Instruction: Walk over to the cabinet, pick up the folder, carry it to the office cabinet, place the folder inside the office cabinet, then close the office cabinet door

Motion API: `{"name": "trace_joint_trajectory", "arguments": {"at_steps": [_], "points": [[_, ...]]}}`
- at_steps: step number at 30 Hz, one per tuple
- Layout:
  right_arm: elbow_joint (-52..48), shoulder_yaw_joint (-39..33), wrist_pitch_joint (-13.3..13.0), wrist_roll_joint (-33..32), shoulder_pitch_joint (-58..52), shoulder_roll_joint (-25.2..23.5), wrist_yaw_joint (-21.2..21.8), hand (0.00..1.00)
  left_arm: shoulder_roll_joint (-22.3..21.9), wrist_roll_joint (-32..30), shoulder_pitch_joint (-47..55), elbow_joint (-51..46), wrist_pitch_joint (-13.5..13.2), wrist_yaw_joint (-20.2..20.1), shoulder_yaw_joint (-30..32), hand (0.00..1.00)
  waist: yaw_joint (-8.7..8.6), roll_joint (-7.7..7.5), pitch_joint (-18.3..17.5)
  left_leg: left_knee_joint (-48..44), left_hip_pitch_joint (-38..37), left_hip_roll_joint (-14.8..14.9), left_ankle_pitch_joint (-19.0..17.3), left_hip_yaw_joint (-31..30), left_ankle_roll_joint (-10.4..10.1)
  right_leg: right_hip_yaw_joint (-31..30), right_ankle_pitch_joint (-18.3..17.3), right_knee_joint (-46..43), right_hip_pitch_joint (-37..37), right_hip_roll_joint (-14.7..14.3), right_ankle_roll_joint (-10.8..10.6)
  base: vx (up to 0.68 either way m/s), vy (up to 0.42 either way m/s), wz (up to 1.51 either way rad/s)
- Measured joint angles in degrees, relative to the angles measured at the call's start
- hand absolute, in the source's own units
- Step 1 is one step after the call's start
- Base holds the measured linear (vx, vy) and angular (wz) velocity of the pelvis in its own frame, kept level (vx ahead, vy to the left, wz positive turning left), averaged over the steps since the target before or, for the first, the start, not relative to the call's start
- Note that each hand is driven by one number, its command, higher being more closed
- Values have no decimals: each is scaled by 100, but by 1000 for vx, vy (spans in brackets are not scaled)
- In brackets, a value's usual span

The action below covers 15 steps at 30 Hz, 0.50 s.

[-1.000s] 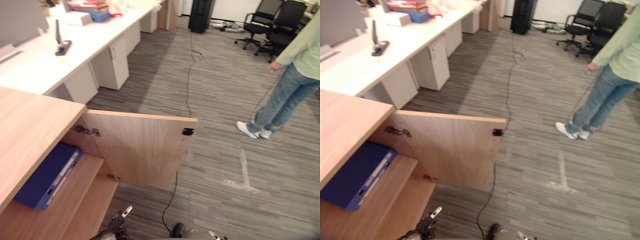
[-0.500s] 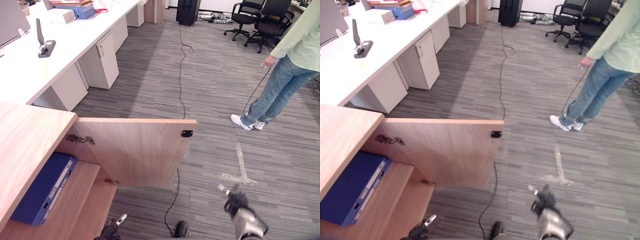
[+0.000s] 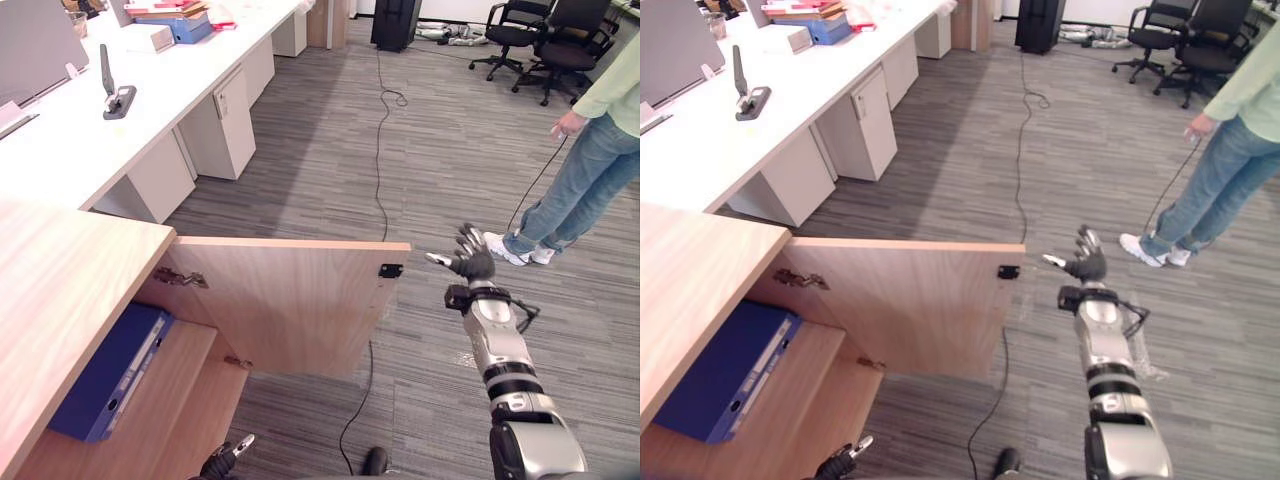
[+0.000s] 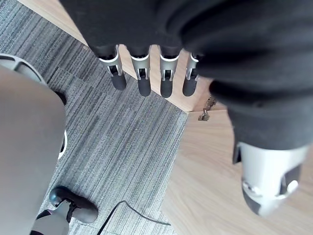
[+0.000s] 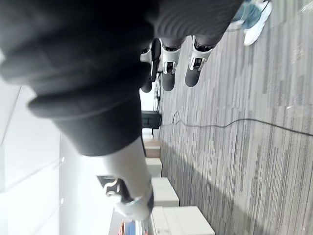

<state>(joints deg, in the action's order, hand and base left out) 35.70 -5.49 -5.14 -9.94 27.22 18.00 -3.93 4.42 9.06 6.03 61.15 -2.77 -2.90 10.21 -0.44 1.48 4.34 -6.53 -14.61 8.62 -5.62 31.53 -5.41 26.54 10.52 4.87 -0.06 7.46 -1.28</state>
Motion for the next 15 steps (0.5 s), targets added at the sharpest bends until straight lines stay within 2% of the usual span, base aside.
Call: {"name": "trace_joint_trajectory", "arguments": {"at_steps": [3, 7, 15], "points": [[102, 279, 1, 22, 233, 37, 148, 0, 10, 57, 6, -13, 0, -27, -65, 0, 9, 3, 0, 32, 2, -31, 0, -73, -1, 4, 30, 1, 0, 38, -35, -41, 1, 5], [514, 818, 44, 353, 500, 404, 529, 0, 42, 107, 55, -116, -8, -123, -252, 0, 34, 3, 0, 55, 2, -60, -21, -112, -32, 4, 69, 3, -3, 73, -43, -31, 3, 2], [686, 1247, 55, 1287, 814, 488, 722, 0, 35, 247, 112, -273, -14, -124, -465, 0, -2, -3, 29, 173, 46, -47, -39, -282, -60, 7, 125, 32, -98, 41, -23, -59, -8, 1]]}}
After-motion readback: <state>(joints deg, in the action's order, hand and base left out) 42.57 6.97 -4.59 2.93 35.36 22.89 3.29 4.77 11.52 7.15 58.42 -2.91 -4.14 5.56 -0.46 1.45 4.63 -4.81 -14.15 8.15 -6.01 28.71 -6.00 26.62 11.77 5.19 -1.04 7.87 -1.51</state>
